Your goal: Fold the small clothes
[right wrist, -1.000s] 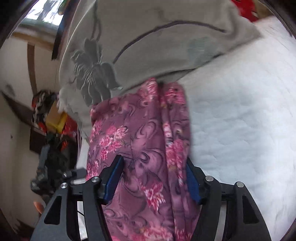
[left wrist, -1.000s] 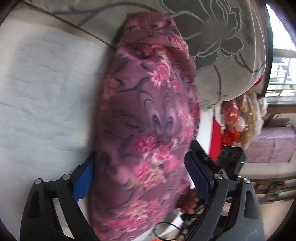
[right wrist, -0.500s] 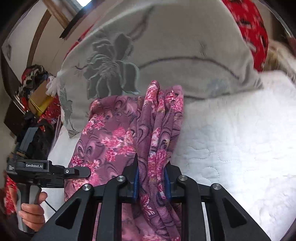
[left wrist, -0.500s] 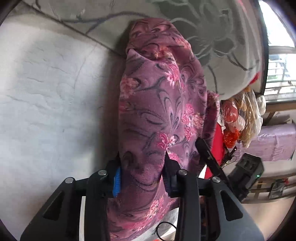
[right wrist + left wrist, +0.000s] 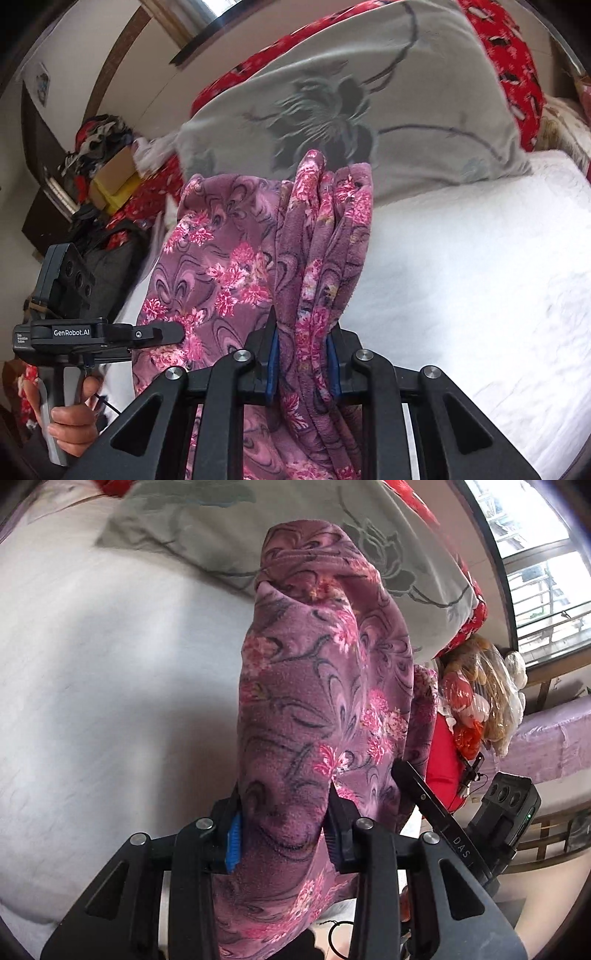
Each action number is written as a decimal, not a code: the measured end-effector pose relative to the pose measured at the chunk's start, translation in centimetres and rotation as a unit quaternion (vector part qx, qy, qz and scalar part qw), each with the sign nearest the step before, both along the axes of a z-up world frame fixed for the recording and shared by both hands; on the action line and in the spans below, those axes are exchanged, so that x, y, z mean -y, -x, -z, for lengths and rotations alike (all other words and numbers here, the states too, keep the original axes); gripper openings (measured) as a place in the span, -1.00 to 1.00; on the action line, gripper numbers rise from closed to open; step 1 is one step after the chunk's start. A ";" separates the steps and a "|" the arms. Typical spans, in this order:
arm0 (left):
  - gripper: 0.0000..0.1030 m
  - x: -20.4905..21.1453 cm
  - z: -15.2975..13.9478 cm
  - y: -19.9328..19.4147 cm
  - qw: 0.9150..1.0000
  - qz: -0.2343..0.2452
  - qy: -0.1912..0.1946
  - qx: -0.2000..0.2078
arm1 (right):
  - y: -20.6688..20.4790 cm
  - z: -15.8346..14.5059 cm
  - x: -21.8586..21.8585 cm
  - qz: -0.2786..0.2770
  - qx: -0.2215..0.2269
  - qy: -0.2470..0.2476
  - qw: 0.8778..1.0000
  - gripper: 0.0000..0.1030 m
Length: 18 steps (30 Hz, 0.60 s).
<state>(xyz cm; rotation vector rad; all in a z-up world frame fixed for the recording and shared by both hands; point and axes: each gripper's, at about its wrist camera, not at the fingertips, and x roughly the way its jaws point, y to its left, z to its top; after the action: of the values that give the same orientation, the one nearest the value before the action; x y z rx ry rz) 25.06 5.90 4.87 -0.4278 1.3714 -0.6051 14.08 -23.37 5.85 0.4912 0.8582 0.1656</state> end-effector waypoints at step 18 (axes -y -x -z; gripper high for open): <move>0.00 -3.3 3.2 -0.5 0.999 -0.026 -0.020 0.014 | -2.0 6.2 -1.6 0.024 -0.096 0.015 0.995 -0.28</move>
<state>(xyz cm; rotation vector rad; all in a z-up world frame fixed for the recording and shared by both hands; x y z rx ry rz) 25.52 9.16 1.68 -0.4209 1.3402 -0.5383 16.05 -21.72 -0.37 0.5041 1.0348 0.0621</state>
